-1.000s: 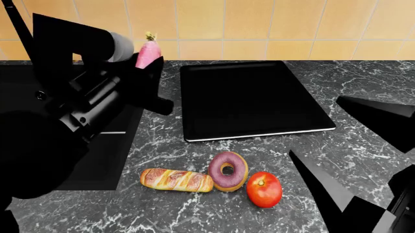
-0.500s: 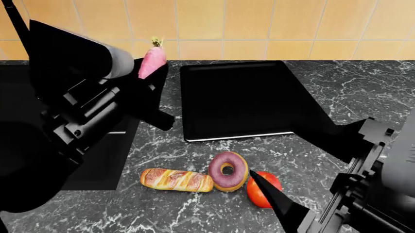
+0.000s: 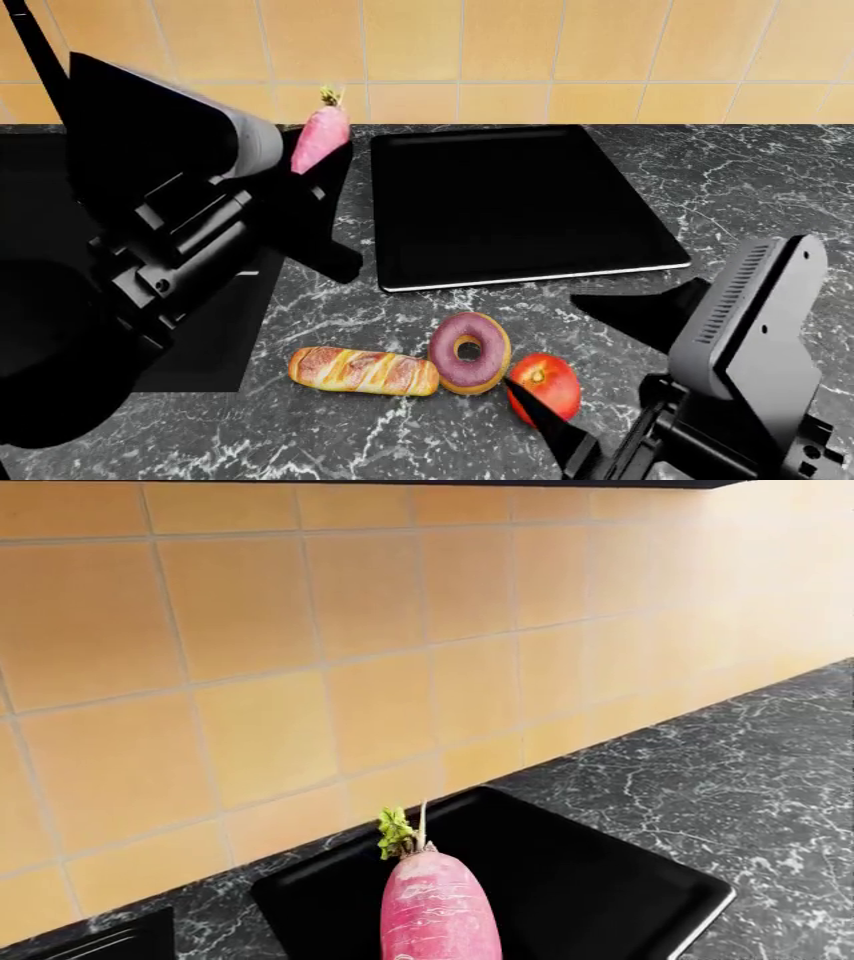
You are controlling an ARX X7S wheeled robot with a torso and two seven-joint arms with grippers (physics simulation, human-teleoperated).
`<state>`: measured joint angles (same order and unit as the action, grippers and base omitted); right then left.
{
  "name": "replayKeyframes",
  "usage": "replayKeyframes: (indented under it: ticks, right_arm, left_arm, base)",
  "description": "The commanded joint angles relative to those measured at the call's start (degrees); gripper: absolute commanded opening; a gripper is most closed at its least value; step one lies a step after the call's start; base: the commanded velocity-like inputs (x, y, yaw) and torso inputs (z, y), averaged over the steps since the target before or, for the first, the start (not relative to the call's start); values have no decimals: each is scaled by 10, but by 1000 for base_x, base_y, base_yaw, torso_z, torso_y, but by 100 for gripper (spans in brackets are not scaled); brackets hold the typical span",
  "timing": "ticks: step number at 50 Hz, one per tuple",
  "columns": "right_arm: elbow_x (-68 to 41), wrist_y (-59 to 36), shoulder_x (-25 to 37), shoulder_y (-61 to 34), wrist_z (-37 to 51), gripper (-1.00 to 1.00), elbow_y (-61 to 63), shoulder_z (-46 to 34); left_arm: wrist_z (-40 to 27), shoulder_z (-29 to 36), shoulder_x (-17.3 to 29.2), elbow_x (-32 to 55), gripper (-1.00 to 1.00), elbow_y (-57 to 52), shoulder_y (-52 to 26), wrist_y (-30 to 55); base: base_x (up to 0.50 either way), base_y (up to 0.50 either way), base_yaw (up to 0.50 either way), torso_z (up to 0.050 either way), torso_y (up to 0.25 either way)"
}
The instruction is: Pick up the fruits and vegetables and place them in the sink. Turn on the sink faucet to wash them. Then turn the sink off and put them in the tray.
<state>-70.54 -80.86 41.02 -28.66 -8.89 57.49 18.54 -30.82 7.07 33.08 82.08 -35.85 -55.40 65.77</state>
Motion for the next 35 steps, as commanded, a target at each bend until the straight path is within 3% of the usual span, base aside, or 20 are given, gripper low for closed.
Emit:
replayKeyframes:
  ticks: [1, 35]
  right_arm:
    - [118, 60, 17, 63, -48, 100, -4, -61]
    - [309, 205, 18, 140, -72, 100, -118, -229]
  left_arm:
    - [-6, 2, 2, 8, -100, -2, -2, -2]
    - [0, 11, 8, 6, -100, -6, 9, -14]
  base:
    - [0, 0, 0, 0, 0]
    - [0, 0, 0, 0, 0]
